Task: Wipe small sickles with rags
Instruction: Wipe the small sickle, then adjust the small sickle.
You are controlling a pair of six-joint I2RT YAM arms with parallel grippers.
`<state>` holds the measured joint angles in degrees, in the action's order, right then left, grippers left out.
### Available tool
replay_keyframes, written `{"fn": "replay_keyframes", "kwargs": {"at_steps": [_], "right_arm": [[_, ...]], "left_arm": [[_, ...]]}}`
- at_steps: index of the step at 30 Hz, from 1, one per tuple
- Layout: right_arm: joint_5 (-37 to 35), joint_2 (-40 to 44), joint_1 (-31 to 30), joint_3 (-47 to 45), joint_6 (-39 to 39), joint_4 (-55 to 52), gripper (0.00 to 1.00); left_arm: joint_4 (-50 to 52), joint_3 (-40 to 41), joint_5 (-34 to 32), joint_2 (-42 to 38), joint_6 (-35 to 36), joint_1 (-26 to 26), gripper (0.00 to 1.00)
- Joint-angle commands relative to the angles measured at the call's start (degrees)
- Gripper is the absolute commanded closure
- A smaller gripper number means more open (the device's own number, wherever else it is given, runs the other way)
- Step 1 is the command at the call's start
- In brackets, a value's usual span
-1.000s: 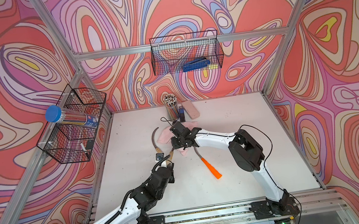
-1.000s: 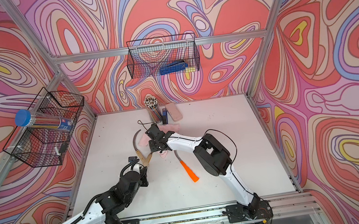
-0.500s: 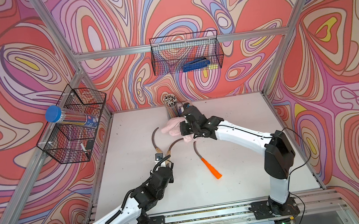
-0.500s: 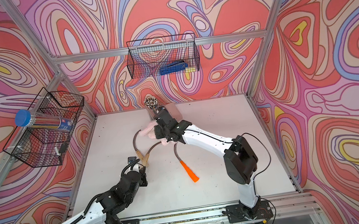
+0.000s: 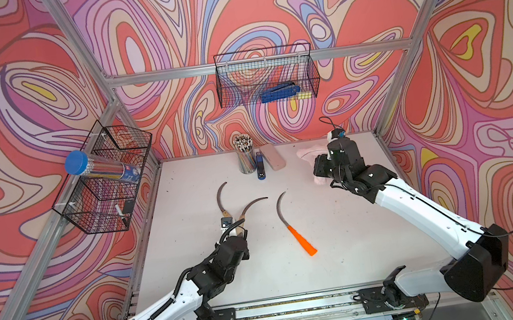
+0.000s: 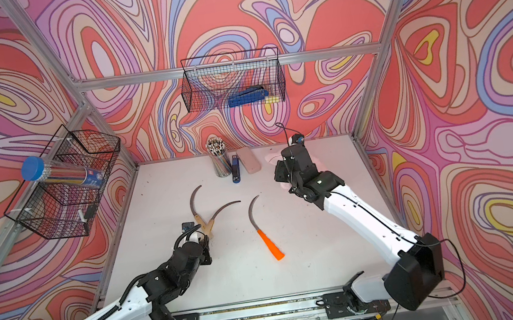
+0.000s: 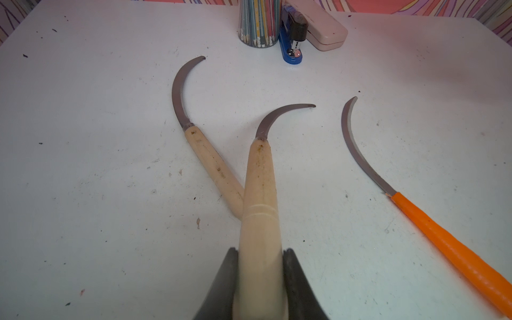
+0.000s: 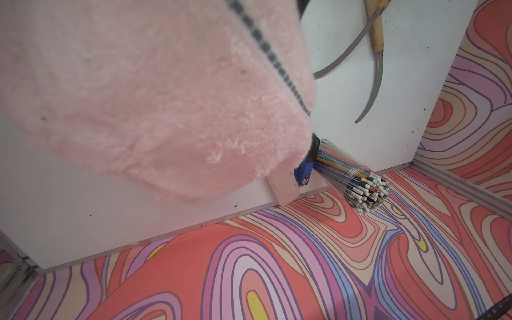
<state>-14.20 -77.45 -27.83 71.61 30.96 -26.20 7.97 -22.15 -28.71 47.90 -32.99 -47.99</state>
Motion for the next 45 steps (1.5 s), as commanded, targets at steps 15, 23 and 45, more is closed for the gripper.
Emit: {"fn": "replay_keyframes", "kwargs": {"at_steps": [15, 23, 45], "right_arm": [[-1.2, 1.3, -0.4, -7.2, -0.5, 5.3, 1.00], [2.1, 0.5, -0.4, -6.8, -1.6, 6.2, 1.00], [1.0, -21.6, -23.5, 6.9, 1.1, 4.4, 1.00]], "left_arm": [[16.3, -18.1, 25.5, 10.8, -26.2, 5.4, 1.00], [20.6, -21.6, 32.0, 6.0, -26.4, 17.3, 1.00], [-22.8, -8.9, 56.2, 12.2, -33.5, 37.0, 1.00]]}}
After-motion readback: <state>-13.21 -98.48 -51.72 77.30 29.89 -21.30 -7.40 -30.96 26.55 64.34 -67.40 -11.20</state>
